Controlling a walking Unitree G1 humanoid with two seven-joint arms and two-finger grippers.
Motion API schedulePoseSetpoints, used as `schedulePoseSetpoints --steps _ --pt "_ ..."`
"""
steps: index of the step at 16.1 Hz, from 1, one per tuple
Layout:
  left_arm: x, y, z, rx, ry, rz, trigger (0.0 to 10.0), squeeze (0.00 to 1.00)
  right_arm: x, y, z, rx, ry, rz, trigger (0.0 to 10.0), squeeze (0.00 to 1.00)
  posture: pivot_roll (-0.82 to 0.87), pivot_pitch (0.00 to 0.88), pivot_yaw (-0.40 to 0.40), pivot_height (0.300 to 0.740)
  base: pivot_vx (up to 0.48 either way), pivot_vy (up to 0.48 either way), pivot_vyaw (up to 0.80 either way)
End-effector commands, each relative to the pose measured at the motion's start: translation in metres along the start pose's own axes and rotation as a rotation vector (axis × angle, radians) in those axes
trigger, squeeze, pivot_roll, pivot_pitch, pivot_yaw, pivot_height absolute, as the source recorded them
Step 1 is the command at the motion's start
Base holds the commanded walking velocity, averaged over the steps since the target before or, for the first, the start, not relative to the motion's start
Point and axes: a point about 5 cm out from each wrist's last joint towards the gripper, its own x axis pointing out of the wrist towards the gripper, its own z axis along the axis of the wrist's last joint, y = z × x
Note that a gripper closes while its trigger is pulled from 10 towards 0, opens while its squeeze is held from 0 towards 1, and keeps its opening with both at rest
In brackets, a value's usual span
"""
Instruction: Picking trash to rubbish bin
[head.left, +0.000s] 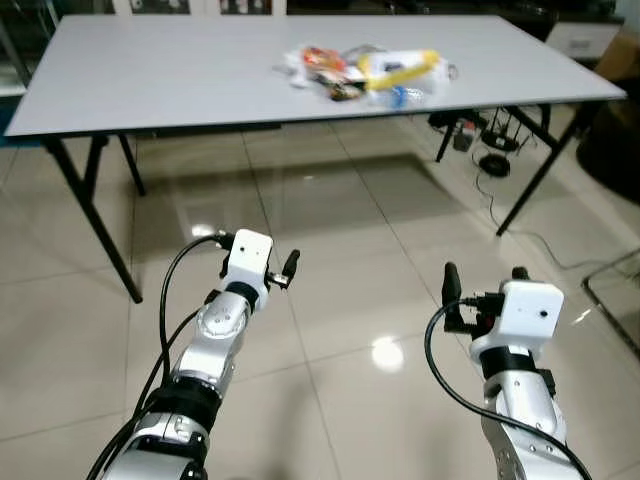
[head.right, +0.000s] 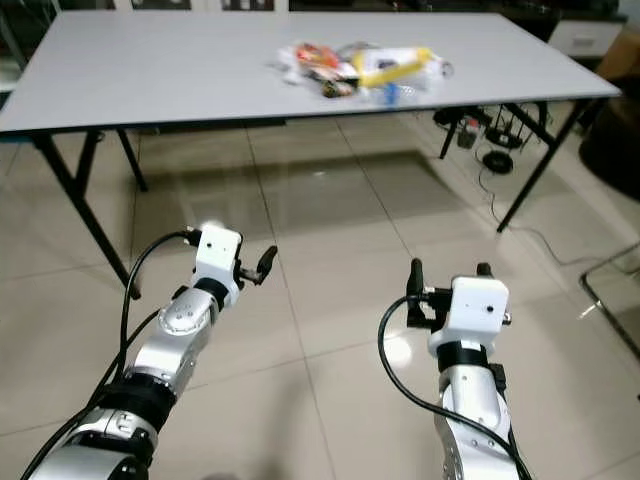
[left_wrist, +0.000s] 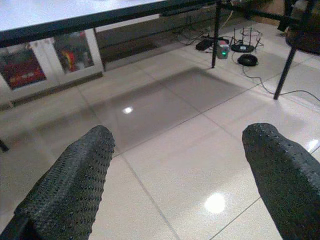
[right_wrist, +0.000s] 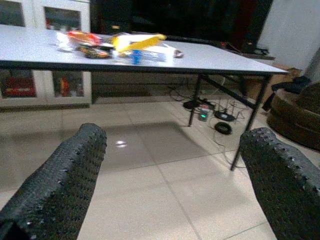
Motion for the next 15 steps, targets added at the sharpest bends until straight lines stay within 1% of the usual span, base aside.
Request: schedulePoseSetpoints --steps 1,2,5,11,13,15 --pt "0.0034 -0.0105 0.0043 0.009 -0.012 -0.032 10.0 0.00 -0.0016 -0.0077 -0.0021 -0.024 0.008 -0.027 10.0 0.00 0.12 0.062 -0.043 0.740 0.000 -0.480 0.00" --pt "0.0033 -0.0104 0.0042 0.010 -0.012 -0.032 10.0 0.00 -0.0019 -0.0072 -0.0025 -0.019 0.013 -0.026 10.0 0.00 0.12 0.062 -0.043 0.740 0.000 -0.480 0.00" --pt "0.0036 -0.0099 0.0044 0.017 -0.011 -0.034 10.0 0.00 -0.0034 -0.0049 -0.0032 -0.009 0.015 -0.017 10.0 0.00 0.12 0.062 -0.040 0.740 0.000 0.000 0.00" --pt "0.0035 -0.0095 0.0037 0.020 -0.007 -0.029 10.0 0.00 -0.0040 -0.0042 -0.0019 -0.008 0.006 -0.010 10.0 0.00 0.12 0.065 -0.039 0.740 0.000 -0.461 0.00" --pt "0.0041 -0.0094 0.0041 -0.010 -0.014 -0.019 10.0 0.00 -0.0043 -0.0040 -0.0008 0.001 -0.003 -0.008 10.0 0.00 0.12 0.065 -0.039 0.740 0.000 0.000 0.00" --pt "0.0042 -0.0100 0.0044 -0.012 -0.013 -0.021 10.0 0.00 -0.0050 -0.0041 -0.0009 -0.019 -0.001 0.000 10.0 0.00 0.11 0.064 -0.036 0.740 0.000 0.000 0.21"
